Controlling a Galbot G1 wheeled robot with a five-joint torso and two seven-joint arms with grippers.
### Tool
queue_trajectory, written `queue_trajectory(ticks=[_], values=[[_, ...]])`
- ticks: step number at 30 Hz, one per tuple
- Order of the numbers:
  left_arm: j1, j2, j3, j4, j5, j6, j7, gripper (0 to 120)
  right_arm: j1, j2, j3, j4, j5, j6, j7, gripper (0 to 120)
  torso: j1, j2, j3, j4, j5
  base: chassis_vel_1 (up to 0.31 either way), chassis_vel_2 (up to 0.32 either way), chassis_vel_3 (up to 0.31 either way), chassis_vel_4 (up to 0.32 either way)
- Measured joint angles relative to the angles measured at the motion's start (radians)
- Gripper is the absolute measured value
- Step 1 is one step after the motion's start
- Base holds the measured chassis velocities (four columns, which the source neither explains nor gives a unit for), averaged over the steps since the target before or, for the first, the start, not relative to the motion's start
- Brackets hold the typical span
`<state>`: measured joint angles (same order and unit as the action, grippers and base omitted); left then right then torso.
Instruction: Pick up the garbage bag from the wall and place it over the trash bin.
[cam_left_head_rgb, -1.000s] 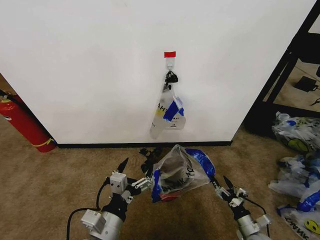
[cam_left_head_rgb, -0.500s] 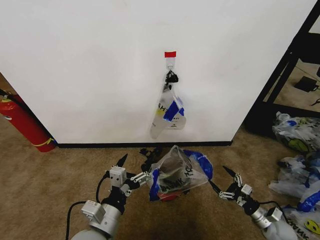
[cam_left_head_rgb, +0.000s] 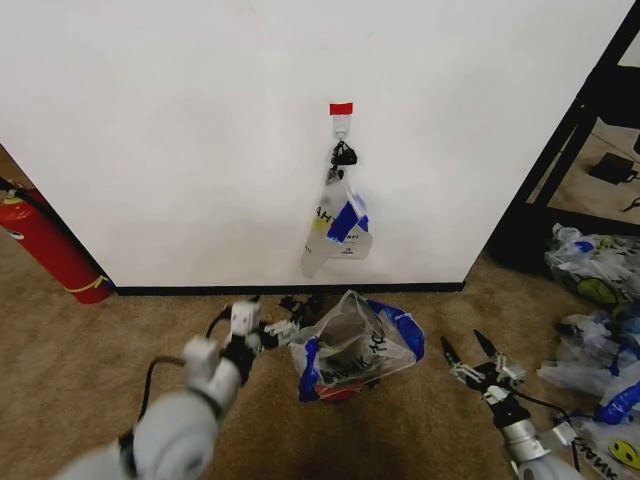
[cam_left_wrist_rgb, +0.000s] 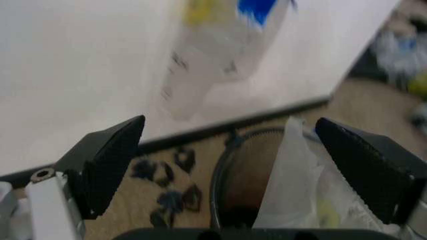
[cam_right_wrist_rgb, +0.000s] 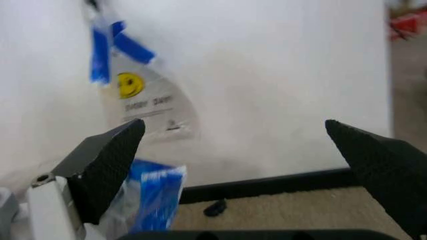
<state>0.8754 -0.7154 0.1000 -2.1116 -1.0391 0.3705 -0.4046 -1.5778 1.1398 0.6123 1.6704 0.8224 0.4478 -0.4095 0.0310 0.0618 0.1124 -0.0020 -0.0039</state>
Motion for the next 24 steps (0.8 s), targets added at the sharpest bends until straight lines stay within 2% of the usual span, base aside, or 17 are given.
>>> queue_trajectory(ticks=[1, 4, 5, 7, 10, 17, 23, 24], values=[[-0.103, -0.002, 0.064, 0.055, -0.054, 0.069, 0.018, 100, -0.042, 0.003, 0.006, 0.081, 0.001, -0.030, 0.077, 100, 0.000, 0.000, 0.000, 0.0002, 0.0002, 0.000, 0.000, 0.000, 0.000], [-0.244, -0.044, 0.178, 0.168, -0.107, 0.137, 0.045, 100, -0.112, 0.011, 0.022, 0.208, 0.005, -0.071, 0.139, 100, 0.000, 0.000, 0.000, 0.0006, -0.0005, 0.000, 0.000, 0.000, 0.000], [-0.244, -0.044, 0.178, 0.168, -0.107, 0.137, 0.045, 100, -0.112, 0.011, 0.022, 0.208, 0.005, -0.071, 0.139, 100, 0.000, 0.000, 0.000, 0.0006, -0.0005, 0.000, 0.000, 0.000, 0.000], [-0.290, -0.073, 0.217, 0.223, -0.136, 0.163, 0.055, 100, -0.145, 0.017, 0.031, 0.261, 0.002, -0.086, 0.150, 100, 0.000, 0.000, 0.000, 0.0000, -0.0002, 0.000, 0.000, 0.000, 0.000], [-0.338, -0.112, 0.274, 0.305, -0.154, 0.200, 0.078, 100, -0.180, 0.023, 0.049, 0.314, -0.003, -0.102, 0.158, 100, 0.000, 0.000, 0.000, 0.0007, 0.0000, 0.000, 0.000, 0.000, 0.000], [-0.381, -0.172, 0.313, 0.435, -0.151, 0.228, 0.103, 98, -0.208, 0.028, 0.064, 0.348, 0.022, -0.119, 0.150, 100, 0.000, 0.000, 0.000, 0.0004, 0.0000, 0.000, 0.000, 0.000, 0.000], [-0.390, -0.217, 0.320, 0.506, -0.150, 0.234, 0.114, 81, -0.205, 0.028, 0.062, 0.365, 0.027, -0.133, 0.148, 100, 0.000, 0.000, 0.000, 0.0005, -0.0001, 0.000, 0.000, 0.000, 0.000], [-0.390, -0.223, 0.320, 0.511, -0.152, 0.234, 0.113, 74, -0.202, 0.027, 0.060, 0.365, 0.027, -0.136, 0.147, 100, 0.000, 0.000, 0.000, 0.0005, 0.0001, 0.000, 0.000, 0.000, 0.000]])
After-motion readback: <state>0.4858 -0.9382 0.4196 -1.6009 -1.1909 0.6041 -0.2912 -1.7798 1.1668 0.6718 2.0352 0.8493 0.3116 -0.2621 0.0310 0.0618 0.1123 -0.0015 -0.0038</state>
